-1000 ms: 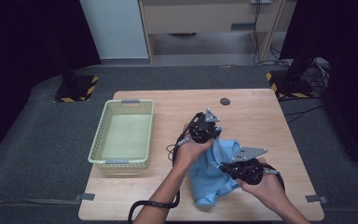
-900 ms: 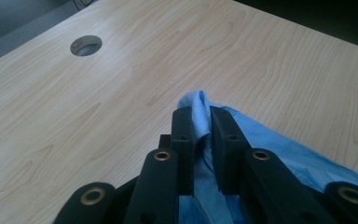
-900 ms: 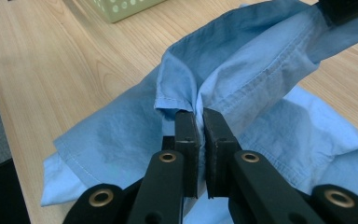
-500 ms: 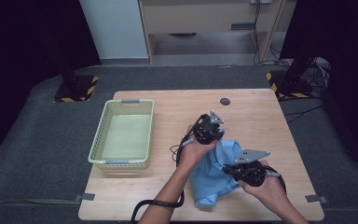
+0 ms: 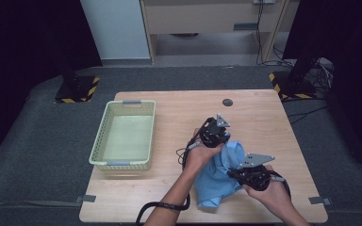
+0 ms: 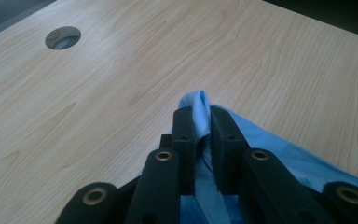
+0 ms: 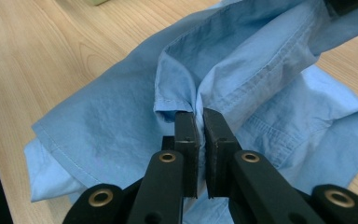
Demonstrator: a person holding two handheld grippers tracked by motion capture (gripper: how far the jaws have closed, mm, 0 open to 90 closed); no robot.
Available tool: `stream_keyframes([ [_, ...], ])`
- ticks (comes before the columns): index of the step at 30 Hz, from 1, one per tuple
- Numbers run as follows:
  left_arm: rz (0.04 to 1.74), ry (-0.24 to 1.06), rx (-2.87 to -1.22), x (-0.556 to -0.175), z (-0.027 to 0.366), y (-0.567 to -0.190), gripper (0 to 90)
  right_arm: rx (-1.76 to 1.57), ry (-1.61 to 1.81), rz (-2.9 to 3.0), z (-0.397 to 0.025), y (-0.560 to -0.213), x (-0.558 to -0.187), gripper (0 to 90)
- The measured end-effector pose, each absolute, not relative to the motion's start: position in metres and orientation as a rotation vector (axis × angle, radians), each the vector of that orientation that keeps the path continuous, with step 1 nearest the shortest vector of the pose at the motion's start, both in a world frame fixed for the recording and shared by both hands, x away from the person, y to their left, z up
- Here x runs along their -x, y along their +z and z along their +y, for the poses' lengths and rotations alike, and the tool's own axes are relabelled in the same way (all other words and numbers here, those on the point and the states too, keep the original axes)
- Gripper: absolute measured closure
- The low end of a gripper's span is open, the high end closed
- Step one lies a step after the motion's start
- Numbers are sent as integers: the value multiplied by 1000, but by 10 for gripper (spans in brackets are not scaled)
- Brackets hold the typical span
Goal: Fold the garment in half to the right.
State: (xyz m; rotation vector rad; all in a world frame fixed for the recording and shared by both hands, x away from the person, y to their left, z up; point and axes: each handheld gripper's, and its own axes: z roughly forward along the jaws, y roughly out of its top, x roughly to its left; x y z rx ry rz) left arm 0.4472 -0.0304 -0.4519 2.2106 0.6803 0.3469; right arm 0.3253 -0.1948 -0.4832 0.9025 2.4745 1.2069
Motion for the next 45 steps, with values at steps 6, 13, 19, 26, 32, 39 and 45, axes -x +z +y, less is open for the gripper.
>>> stream_keyframes([
  [6,691,335,-2185,-448,-32,-449,819,-912,1232,2469,-200,-476,-326,859],
  [13,718,312,-2181,-453,-37,-458,817,-936,1228,2466,-206,-481,-329,859],
  [19,731,289,-2181,-456,-40,-466,787,-941,1207,2462,-205,-488,-329,860],
  [26,771,294,-2139,-453,-39,-469,483,-947,1169,2474,-206,-499,-330,860],
  [32,797,320,-2093,-442,-26,-455,325,-968,1182,2453,-209,-500,-330,854],
  [39,836,345,-2053,-416,0,-455,220,-1014,1196,2424,-216,-504,-327,780],
  [45,892,331,-2008,-395,20,-468,160,-1023,1181,2423,-220,-507,-326,769],
])
